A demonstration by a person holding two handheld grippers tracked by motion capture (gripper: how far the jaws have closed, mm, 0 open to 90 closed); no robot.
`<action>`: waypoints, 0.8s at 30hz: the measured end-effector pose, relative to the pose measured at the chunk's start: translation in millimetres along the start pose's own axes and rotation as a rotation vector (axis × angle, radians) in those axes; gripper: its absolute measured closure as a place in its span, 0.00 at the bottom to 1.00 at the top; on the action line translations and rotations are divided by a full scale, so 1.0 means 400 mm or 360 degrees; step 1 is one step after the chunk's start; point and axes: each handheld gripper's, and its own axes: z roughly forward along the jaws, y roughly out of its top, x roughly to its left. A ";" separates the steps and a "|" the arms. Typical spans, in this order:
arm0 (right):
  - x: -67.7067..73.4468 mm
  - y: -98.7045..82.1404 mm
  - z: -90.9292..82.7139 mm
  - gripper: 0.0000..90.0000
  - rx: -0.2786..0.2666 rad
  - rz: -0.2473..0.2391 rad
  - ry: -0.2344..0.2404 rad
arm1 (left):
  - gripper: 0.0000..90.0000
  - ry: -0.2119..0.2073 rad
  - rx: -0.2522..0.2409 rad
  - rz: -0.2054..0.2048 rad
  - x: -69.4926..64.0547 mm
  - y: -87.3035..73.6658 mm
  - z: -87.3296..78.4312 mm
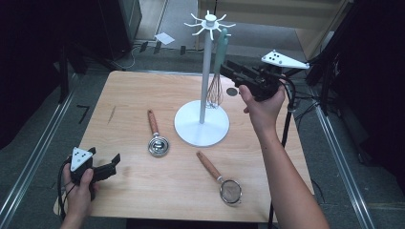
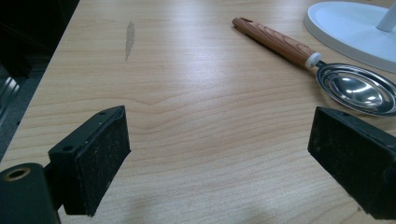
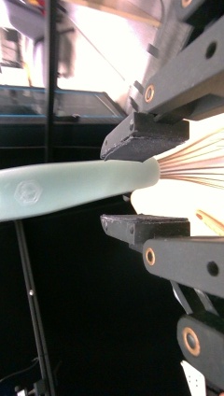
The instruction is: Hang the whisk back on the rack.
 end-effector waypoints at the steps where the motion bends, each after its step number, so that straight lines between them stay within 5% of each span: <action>1: 0.015 -0.001 -0.003 0.73 -0.0048 -0.0038 -0.0031 | 0.07 0.0002 -0.0003 -0.0001 -0.001 0.000 0.001; 17: 0.102 0.006 0.019 1.00 -0.0200 -0.0151 -0.0113 | 0.07 0.0000 -0.0001 -0.0002 0.001 0.000 0.000; 24: 0.142 0.039 0.030 1.00 -0.0290 -0.0202 -0.0140 | 0.07 -0.0003 -0.0006 -0.0009 0.001 0.000 0.000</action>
